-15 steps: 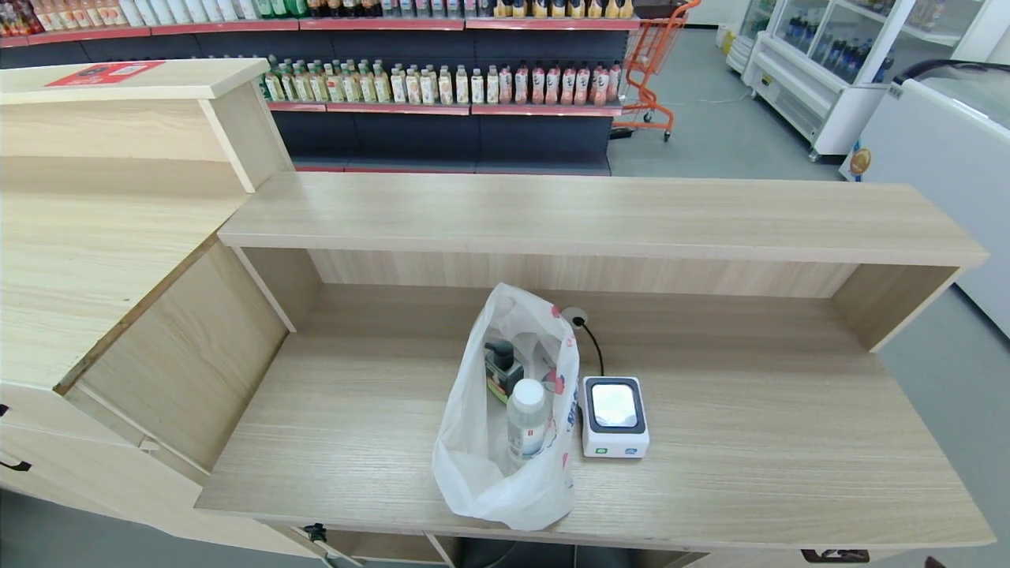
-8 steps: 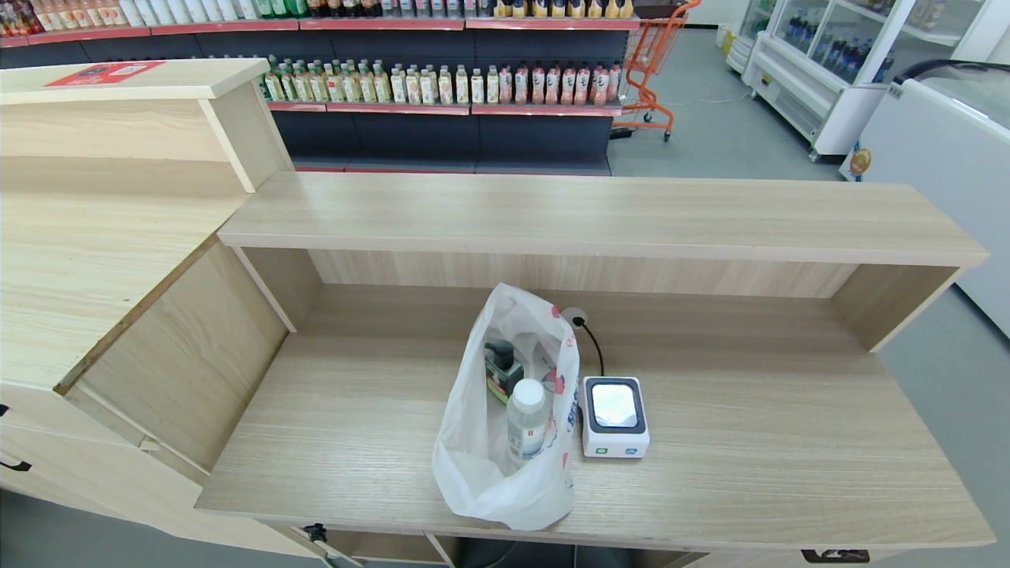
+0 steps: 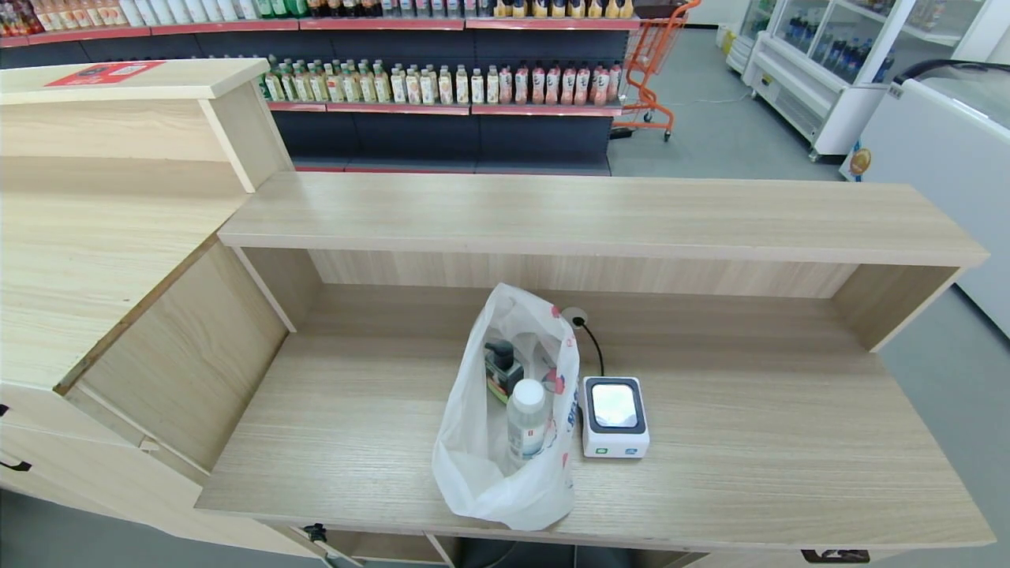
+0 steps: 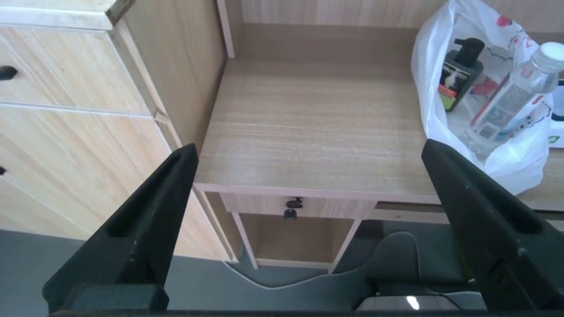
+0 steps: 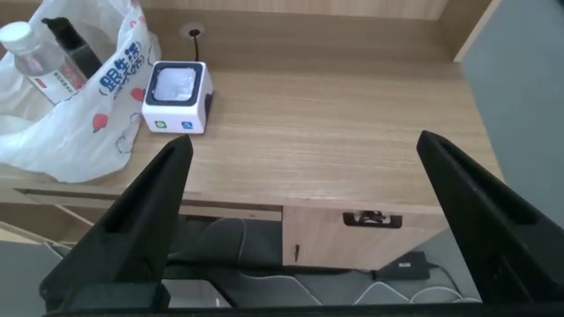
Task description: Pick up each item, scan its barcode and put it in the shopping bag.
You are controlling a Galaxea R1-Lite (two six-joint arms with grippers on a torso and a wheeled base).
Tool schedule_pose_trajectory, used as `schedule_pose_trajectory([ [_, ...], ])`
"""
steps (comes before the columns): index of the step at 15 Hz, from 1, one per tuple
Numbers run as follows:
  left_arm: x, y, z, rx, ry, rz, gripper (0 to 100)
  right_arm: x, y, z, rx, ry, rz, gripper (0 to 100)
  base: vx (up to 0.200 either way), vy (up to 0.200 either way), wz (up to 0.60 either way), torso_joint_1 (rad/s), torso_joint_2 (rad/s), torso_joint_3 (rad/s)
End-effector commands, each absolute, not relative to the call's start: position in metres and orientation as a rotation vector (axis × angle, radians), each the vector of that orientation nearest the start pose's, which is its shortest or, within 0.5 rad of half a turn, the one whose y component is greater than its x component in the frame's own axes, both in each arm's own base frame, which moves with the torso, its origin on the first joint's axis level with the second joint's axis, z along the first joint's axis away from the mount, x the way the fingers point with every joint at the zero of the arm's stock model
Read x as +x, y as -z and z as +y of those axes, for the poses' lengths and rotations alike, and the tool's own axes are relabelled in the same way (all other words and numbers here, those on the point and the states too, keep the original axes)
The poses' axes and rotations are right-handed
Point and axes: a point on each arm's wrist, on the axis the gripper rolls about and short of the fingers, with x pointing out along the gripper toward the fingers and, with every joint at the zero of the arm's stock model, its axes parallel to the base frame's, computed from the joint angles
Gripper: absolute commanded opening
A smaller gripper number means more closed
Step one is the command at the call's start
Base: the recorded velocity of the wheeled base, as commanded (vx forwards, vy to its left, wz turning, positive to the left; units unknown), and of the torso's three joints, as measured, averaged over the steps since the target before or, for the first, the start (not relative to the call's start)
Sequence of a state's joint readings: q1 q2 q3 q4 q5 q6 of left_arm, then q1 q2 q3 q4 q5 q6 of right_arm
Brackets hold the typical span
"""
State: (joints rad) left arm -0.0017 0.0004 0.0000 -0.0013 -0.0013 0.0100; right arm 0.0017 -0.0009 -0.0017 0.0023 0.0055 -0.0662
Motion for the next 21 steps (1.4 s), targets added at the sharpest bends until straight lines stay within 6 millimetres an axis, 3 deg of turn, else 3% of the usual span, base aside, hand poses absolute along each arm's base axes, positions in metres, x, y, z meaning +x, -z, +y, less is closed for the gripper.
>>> schedule_pose_trajectory([
  [1,-0.0227,-0.0757,0.0,0.003,0.005,0.0,100,-0.0226,-0.0757,0.0001,-0.066,-0.008,0.006,100,0.0,0.0,0.0,0.0,0.0,0.0],
  [8,-0.0228,-0.0756,0.0,0.011,0.003,-0.002,100,-0.0227,-0.0757,0.0001,-0.069,-0.008,0.004,100,0.0,-0.171,0.0,0.007,0.0,0.004],
  [11,-0.0227,-0.0757,0.0,0.017,0.005,0.0,100,-0.0227,-0.0757,0.0001,-0.071,-0.008,0.004,100,0.0,0.0,0.0,0.0,0.0,0.0],
  [15,-0.0207,-0.0762,0.0001,0.017,0.009,0.026,100,-0.0227,-0.0758,0.0001,-0.074,-0.008,0.003,100,0.2,0.0,0.0,0.0,0.0,0.004],
  [17,-0.0228,-0.0756,0.0001,0.011,0.003,-0.002,100,-0.0227,-0.0757,0.0001,-0.069,-0.008,0.004,100,0.0,0.0,0.0,0.0,0.0,0.0],
  [18,-0.0228,-0.0756,0.0001,0.011,0.003,-0.002,100,-0.0227,-0.0758,0.0001,-0.066,-0.008,0.003,0,0.0,0.0,0.0,0.0,0.0,0.0],
  [21,-0.0228,-0.0756,0.0001,0.011,0.003,-0.002,100,-0.0227,-0.0757,0.0001,-0.074,-0.008,0.004,0,0.0,0.0,0.0,0.0,0.0,0.0],
])
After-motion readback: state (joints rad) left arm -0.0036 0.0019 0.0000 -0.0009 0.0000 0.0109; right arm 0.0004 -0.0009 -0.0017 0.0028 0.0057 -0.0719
